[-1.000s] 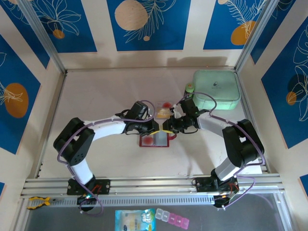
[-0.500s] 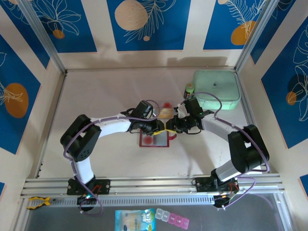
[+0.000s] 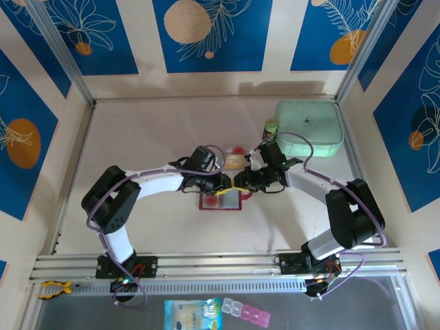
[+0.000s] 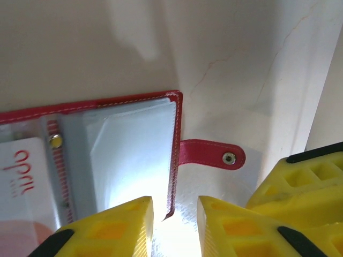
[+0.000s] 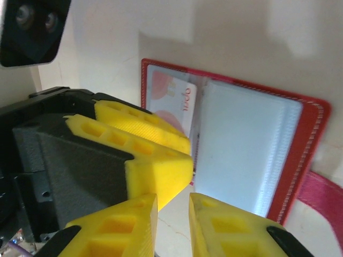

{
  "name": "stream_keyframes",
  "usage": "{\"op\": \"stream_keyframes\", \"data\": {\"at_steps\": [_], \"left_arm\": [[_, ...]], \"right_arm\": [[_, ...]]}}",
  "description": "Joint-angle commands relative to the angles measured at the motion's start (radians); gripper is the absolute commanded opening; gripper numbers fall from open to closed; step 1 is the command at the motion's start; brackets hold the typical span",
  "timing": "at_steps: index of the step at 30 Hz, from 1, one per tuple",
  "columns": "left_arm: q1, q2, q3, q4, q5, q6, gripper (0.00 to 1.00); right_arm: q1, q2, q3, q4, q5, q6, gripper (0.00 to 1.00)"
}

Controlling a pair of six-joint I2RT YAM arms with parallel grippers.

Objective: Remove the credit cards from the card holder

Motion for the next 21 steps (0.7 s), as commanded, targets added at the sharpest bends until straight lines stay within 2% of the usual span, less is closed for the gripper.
{"op": "stream_keyframes", "data": {"at_steps": [1,11,21], "left_arm": [[0.03,-0.056,-0.044,0.026,-0.007,0.022,0.28],[0.121,-0.163,-0.2,0.031,-0.017,0.045,0.24],[0.201,-0.179,-0.274,0.025,0.02,0.094,0.13]], "right_arm": [[0.034,0.034,0.055,-0.024,-0.019,0.016,0.23],[0.125,0.133,0.144,-0.051,0.025,0.03,0.23],[0.172,0.24,0.215,-0.088,0.07,0.054,0.22]]}}
